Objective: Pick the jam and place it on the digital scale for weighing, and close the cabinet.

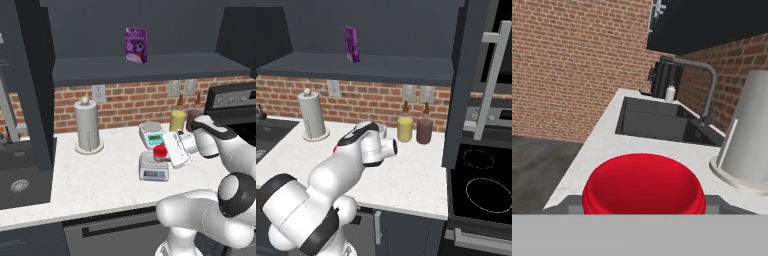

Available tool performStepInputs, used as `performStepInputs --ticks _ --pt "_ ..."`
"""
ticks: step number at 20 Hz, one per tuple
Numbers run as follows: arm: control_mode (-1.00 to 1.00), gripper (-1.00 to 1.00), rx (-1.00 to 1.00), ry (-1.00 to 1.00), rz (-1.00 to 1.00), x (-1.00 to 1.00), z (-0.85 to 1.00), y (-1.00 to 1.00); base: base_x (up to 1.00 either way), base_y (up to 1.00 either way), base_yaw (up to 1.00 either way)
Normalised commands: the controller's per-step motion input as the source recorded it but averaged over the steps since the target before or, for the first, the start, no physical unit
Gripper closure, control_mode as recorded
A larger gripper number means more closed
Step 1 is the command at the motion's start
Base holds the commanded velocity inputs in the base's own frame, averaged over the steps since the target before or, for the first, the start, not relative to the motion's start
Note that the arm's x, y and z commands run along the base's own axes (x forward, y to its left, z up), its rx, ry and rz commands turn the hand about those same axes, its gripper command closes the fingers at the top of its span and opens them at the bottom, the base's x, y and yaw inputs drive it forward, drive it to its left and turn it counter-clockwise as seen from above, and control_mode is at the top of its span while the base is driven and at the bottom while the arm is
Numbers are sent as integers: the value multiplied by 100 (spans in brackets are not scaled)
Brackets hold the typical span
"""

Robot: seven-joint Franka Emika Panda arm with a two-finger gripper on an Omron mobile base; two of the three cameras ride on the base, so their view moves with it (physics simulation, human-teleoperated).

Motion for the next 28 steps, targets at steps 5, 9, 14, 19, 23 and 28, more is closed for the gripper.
performStepInputs --ticks 5,9,14,19,23,28 --pt "-100 100 0 5 0 7 -13 -3 0 0 0" --pt "-100 100 0 2 0 17 -17 -1 0 0 0" --pt "-100 100 0 0 0 30 -22 0 0 0 0" --pt "-100 100 0 0 0 30 -17 -4 0 0 0" --pt "-100 100 0 0 0 10 -5 -17 0 0 0" --pt "-100 100 0 0 0 11 -3 -8 0 0 0"
